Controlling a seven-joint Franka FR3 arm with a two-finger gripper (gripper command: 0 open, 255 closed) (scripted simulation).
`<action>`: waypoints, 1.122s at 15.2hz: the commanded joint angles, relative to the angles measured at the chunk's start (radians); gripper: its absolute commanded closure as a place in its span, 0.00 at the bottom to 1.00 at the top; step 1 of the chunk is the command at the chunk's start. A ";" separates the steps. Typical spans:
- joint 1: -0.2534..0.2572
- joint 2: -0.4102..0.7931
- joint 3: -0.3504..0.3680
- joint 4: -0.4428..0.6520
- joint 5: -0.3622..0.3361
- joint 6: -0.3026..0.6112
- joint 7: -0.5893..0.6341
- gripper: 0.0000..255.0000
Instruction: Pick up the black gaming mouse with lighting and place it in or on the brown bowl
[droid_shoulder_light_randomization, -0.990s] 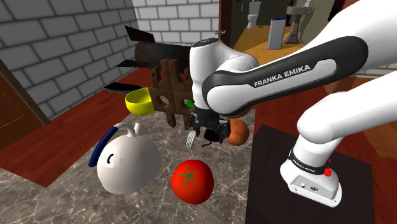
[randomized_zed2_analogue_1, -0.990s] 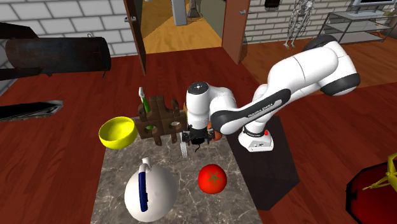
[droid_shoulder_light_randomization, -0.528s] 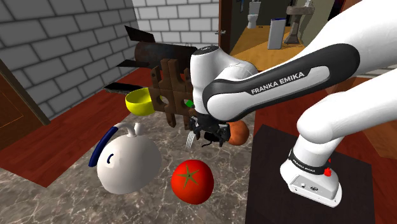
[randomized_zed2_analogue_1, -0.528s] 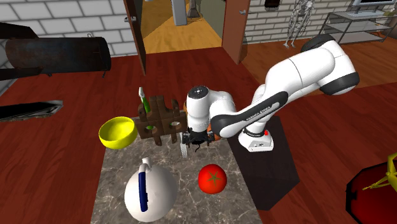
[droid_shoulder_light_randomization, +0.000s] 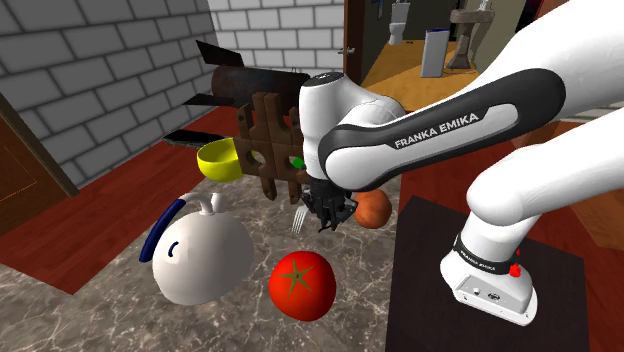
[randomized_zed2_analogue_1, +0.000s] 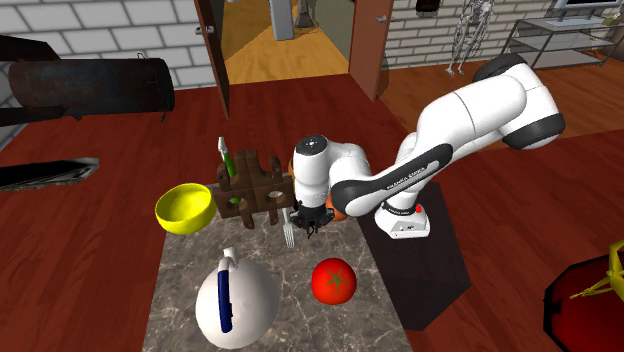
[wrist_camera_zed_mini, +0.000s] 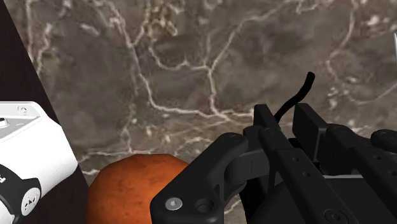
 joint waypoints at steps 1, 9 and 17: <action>0.000 0.000 0.000 0.000 0.000 0.000 0.000 1.00; 0.009 -0.030 -0.038 0.031 -0.016 -0.064 0.000 1.00; 0.017 -0.073 -0.104 0.103 -0.050 -0.182 0.003 1.00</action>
